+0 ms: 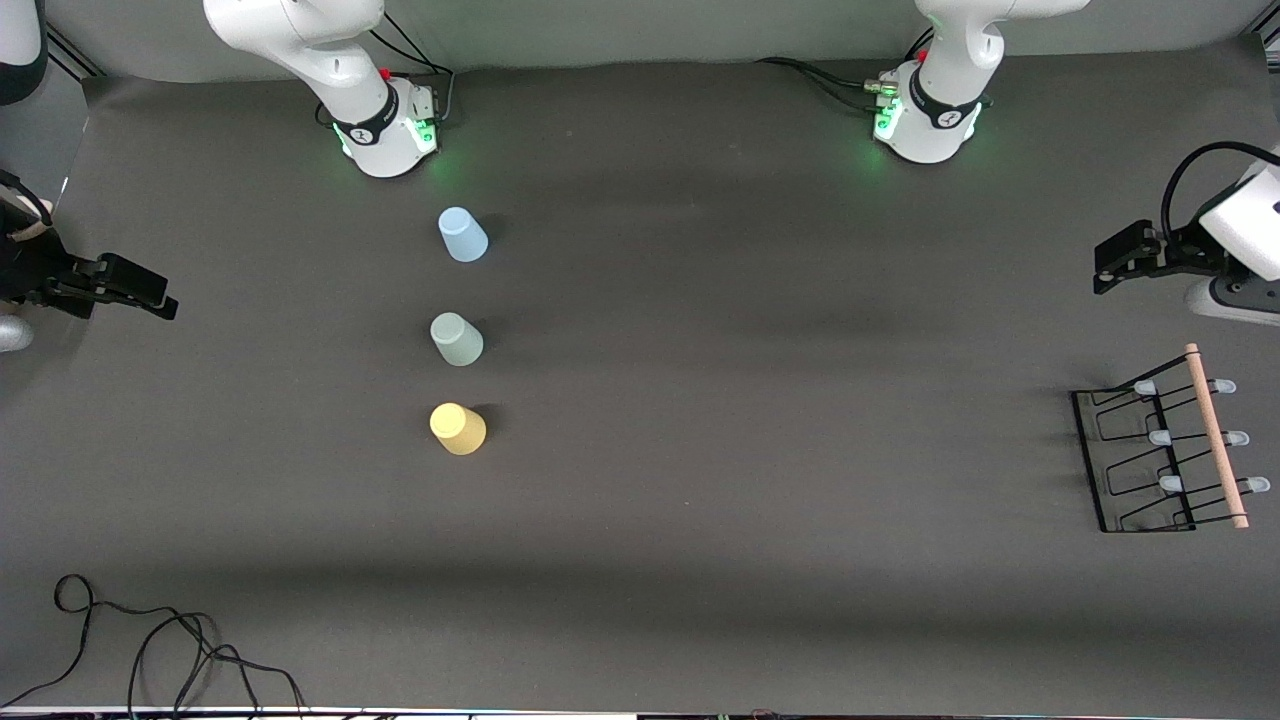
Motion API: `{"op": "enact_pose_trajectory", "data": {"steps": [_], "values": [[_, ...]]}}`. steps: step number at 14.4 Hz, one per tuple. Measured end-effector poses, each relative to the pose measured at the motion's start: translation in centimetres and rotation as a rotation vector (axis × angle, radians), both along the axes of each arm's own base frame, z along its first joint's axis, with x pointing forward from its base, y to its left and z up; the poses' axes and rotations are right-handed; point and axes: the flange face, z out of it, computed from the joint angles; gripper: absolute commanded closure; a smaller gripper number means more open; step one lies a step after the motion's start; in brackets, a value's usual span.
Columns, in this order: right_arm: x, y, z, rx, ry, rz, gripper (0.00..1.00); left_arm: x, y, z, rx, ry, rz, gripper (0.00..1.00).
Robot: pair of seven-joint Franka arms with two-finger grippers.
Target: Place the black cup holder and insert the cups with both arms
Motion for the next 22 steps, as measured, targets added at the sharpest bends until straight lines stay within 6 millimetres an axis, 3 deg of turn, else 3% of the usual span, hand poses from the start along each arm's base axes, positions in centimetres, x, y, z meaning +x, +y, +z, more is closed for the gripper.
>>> {"op": "enact_pose_trajectory", "data": {"steps": [9, 12, 14, 17, 22], "values": [[0.0, 0.0, 0.0, 0.000, 0.006, 0.000, 0.00, 0.2, 0.3, -0.2, 0.000, -0.006, 0.006, 0.00], [-0.1, 0.0, -0.1, 0.000, 0.008, 0.000, 0.00, 0.9, 1.5, -0.9, 0.001, -0.015, 0.022, 0.00], [-0.1, 0.0, -0.1, 0.000, 0.009, 0.000, 0.00, 2.1, 3.1, -2.2, 0.000, -0.015, 0.038, 0.00], [-0.1, 0.0, -0.1, 0.000, 0.008, 0.001, 0.00, 4.5, 7.0, -5.0, 0.000, -0.012, 0.042, 0.00], [-0.1, 0.0, -0.1, 0.000, 0.008, 0.001, 0.00, 8.3, 15.0, -13.4, 0.002, -0.031, 0.061, 0.00]]}}
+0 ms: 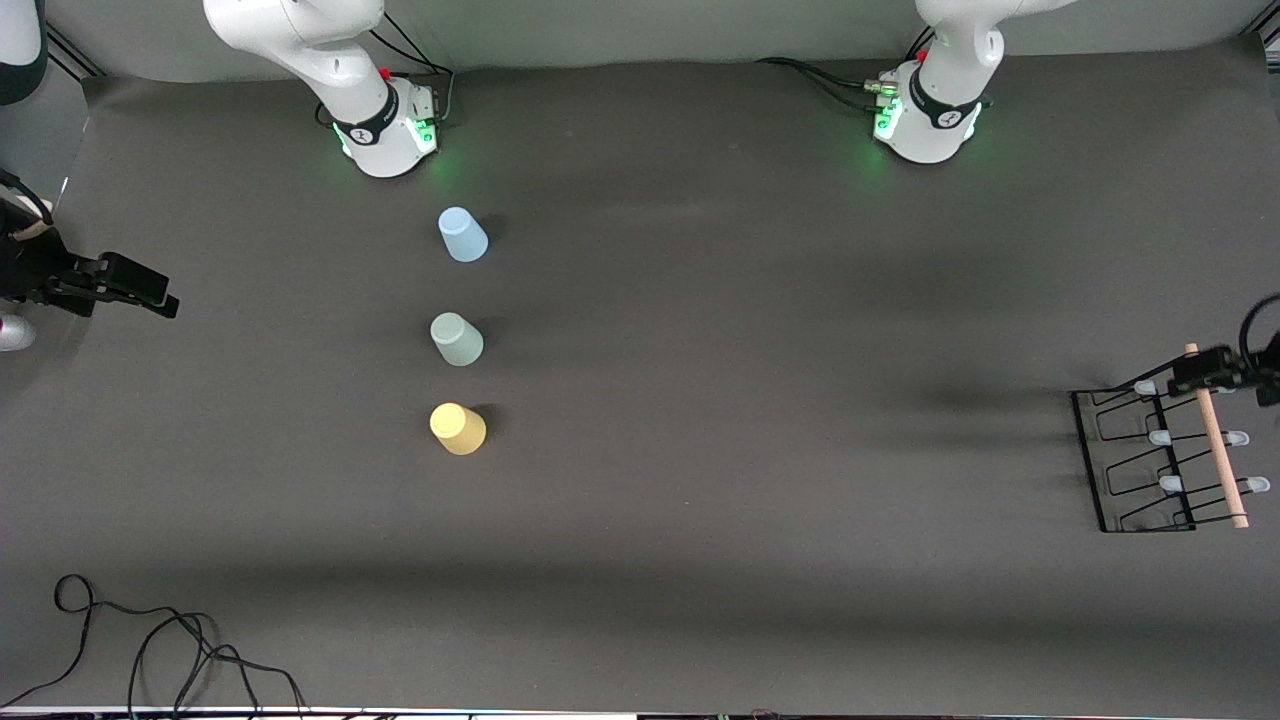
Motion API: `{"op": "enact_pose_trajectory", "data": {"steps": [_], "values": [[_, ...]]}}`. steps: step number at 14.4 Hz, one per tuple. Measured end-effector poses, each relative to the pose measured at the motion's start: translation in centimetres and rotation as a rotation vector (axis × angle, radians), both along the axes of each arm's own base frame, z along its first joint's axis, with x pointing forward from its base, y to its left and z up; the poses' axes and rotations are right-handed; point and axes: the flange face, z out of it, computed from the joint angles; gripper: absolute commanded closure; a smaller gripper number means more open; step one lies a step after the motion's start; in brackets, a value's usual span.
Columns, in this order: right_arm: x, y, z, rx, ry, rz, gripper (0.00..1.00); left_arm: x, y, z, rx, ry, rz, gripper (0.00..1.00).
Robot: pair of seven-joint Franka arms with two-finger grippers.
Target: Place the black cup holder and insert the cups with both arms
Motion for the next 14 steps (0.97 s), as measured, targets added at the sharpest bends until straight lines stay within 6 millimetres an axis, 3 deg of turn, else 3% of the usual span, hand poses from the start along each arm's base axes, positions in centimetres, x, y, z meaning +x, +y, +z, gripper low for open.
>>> {"op": "enact_pose_trajectory", "data": {"steps": [4, 8, 9, 11, 13, 14], "values": [[0.0, 0.0, 0.0, 0.000, 0.001, 0.000, 0.00, 2.1, 3.7, -7.6, 0.004, -0.016, 0.011, 0.03], [0.0, 0.0, 0.0, 0.000, 0.001, 0.000, 0.00, 1.8, 7.5, -12.1, -0.006, 0.018, 0.011, 0.17], [0.0, 0.0, 0.0, 0.000, 0.001, 0.000, 0.00, 1.6, 8.2, -12.7, -0.008, 0.025, 0.015, 0.31], [0.0, 0.0, 0.0, 0.000, 0.001, 0.000, 0.00, 1.4, 9.0, -13.4, -0.010, 0.030, 0.017, 0.76], [0.0, 0.0, 0.0, 0.000, 0.001, 0.000, 0.00, 1.5, 9.0, -13.4, -0.009, 0.026, 0.017, 1.00], [0.0, 0.0, 0.0, 0.000, 0.001, 0.000, 0.00, 1.6, 9.0, -13.3, -0.009, 0.024, 0.016, 1.00]]}}
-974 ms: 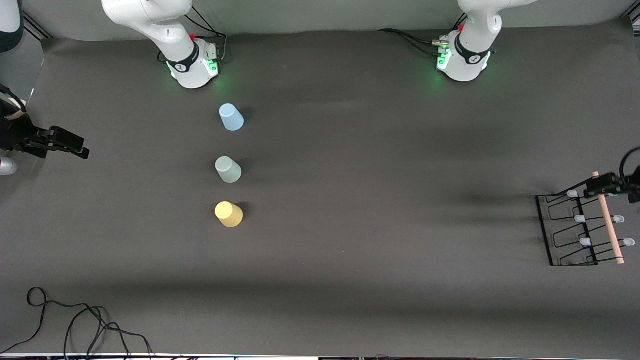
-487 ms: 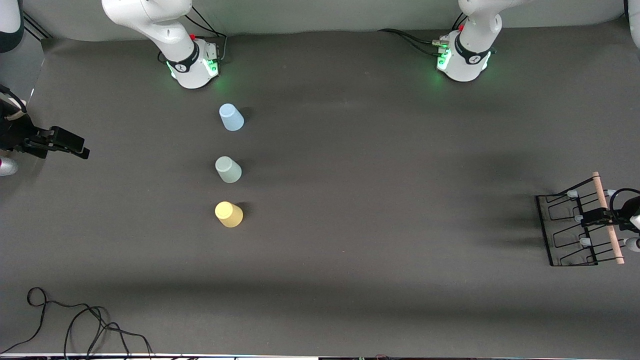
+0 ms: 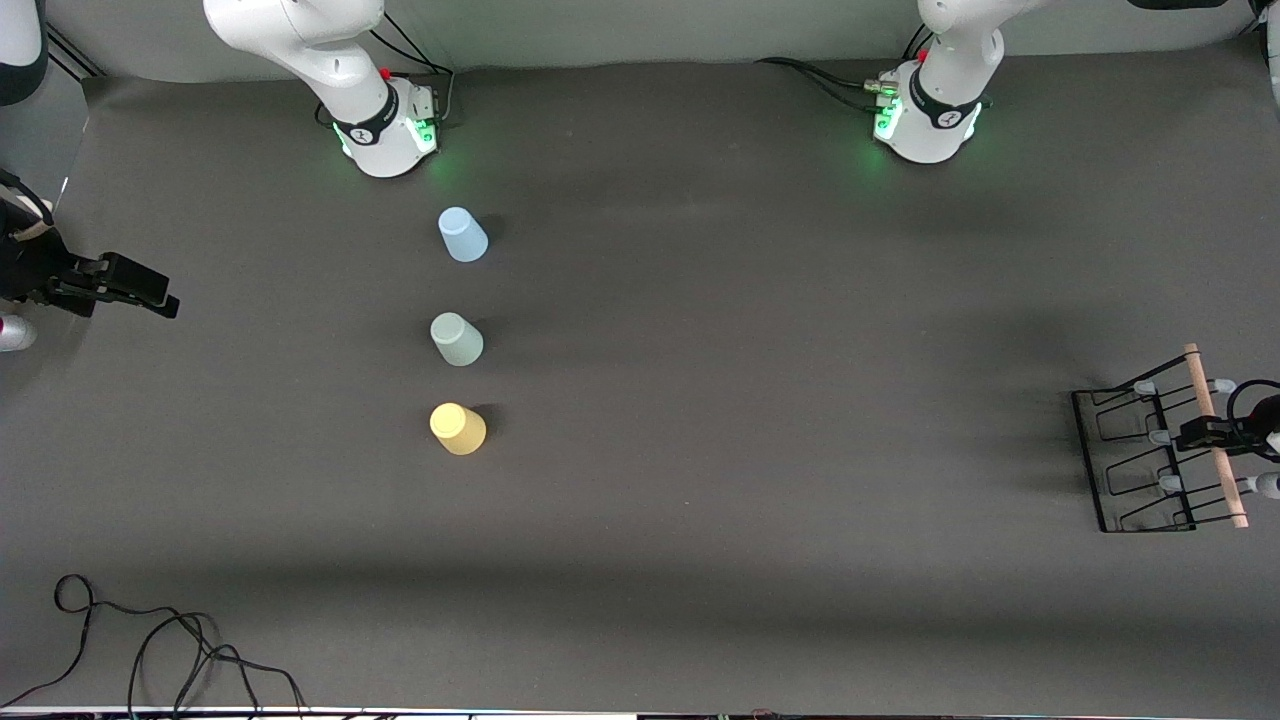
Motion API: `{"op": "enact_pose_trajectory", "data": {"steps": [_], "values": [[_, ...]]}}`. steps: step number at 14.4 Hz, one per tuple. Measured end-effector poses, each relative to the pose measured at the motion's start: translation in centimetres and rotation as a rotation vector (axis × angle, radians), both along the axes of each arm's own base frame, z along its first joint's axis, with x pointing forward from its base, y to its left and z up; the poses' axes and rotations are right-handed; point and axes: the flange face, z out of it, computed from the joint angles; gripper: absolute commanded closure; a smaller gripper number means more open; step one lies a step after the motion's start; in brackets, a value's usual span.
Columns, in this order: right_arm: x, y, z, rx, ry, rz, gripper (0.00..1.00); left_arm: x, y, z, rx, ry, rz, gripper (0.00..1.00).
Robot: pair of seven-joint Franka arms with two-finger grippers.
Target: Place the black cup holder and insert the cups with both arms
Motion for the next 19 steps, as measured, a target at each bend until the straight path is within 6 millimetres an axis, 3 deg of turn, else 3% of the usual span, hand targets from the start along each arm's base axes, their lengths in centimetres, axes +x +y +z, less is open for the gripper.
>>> {"op": "enact_pose_trajectory", "data": {"steps": [6, 9, 11, 13, 16, 19], "values": [[0.0, 0.0, 0.0, 0.000, 0.000, 0.000, 0.00, 0.5, -0.5, 1.2, -0.002, -0.004, -0.024, 1.00], [0.0, 0.0, 0.0, 0.000, 0.000, 0.000, 0.00, 1.5, -4.9, 5.4, -0.014, 0.011, -0.068, 1.00], [0.0, 0.0, 0.0, 0.000, 0.000, 0.000, 0.00, 1.5, -10.1, 8.8, -0.024, 0.036, -0.056, 1.00], [0.0, 0.0, 0.0, 0.000, 0.000, 0.000, 0.00, 1.1, -17.6, 11.1, -0.025, 0.068, -0.039, 1.00], [0.0, 0.0, 0.0, 0.000, 0.000, 0.000, 0.00, -0.4, -28.8, 12.3, -0.025, 0.104, -0.037, 1.00], [0.0, 0.0, 0.0, 0.000, 0.001, 0.000, 0.00, -3.6, -36.8, 13.2, -0.102, 0.122, 0.000, 1.00]]}}
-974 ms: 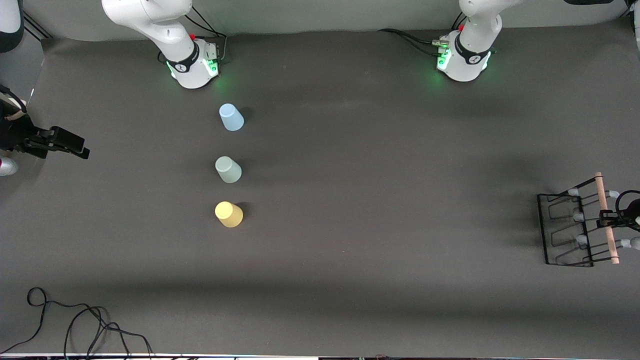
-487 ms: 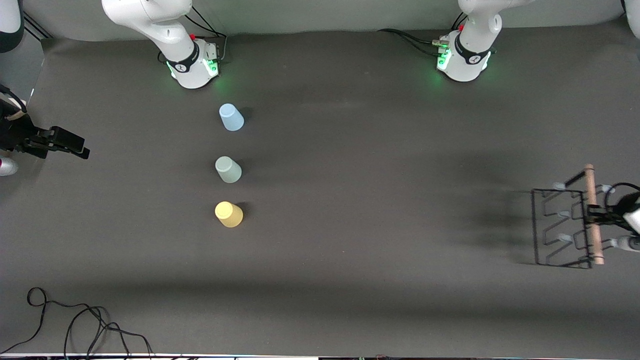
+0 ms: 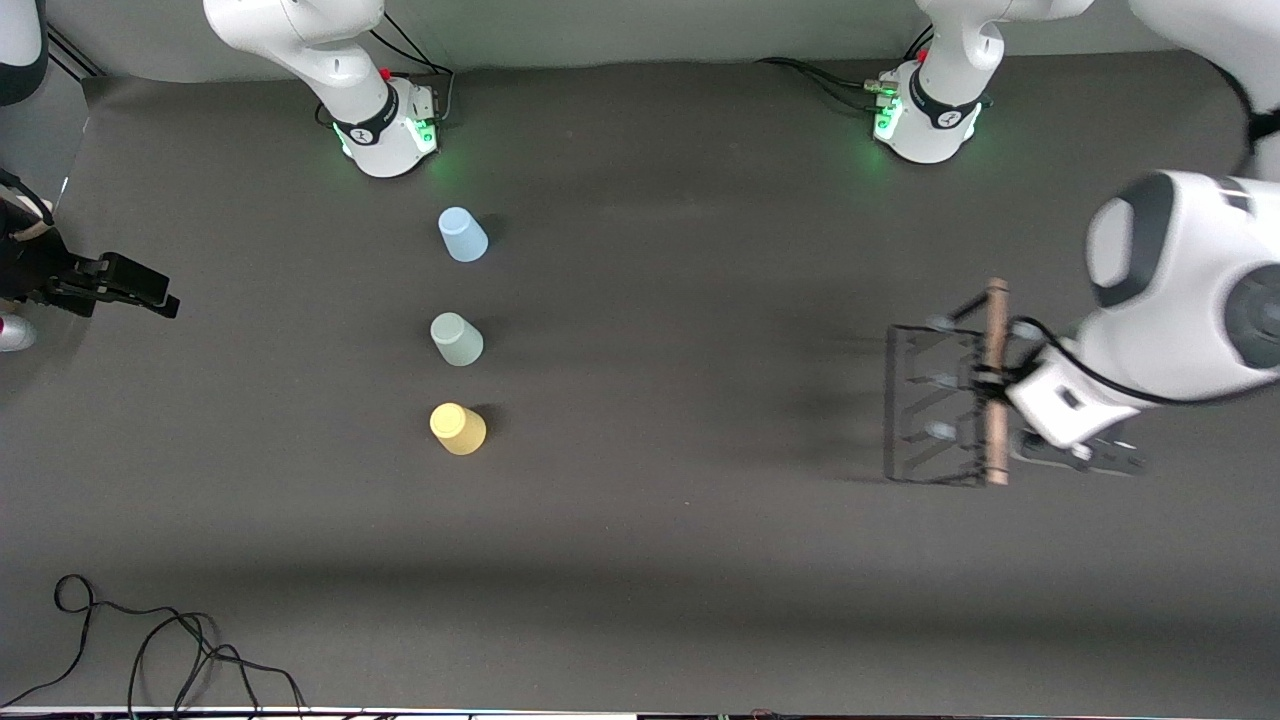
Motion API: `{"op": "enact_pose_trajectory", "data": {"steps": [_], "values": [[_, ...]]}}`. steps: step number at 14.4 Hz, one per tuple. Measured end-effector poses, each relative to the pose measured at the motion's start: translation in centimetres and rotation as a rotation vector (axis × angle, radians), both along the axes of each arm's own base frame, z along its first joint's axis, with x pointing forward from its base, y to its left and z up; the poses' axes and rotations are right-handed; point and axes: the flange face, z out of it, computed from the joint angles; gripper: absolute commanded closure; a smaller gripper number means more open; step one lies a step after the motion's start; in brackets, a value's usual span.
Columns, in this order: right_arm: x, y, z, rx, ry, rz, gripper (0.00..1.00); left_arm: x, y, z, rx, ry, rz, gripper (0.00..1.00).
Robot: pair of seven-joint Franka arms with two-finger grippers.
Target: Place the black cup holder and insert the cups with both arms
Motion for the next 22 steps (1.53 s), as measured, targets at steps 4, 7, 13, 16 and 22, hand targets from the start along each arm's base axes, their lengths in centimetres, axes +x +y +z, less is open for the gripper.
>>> {"op": "enact_pose_trajectory", "data": {"steps": [4, 7, 13, 16, 22], "values": [[-0.1, 0.0, -0.1, 0.000, 0.006, 0.000, 0.00, -5.2, -14.5, 1.2, -0.014, -0.042, 0.080, 1.00], [-0.4, 0.1, -0.3, 0.001, 0.035, 0.001, 0.00, -12.3, -26.7, -2.2, 0.055, -0.047, 0.099, 1.00], [-0.6, 0.0, -1.2, 0.001, 0.064, 0.001, 0.00, -17.7, -37.3, -9.5, 0.025, -0.142, 0.135, 1.00], [-0.6, 0.0, -1.9, 0.002, 0.078, 0.001, 0.00, -18.6, -38.3, -11.8, 0.060, -0.154, 0.123, 1.00], [-1.6, 0.7, -3.9, 0.020, 0.136, -0.016, 0.00, -18.8, -38.7, -12.9, 0.071, -0.150, 0.122, 1.00]]}}
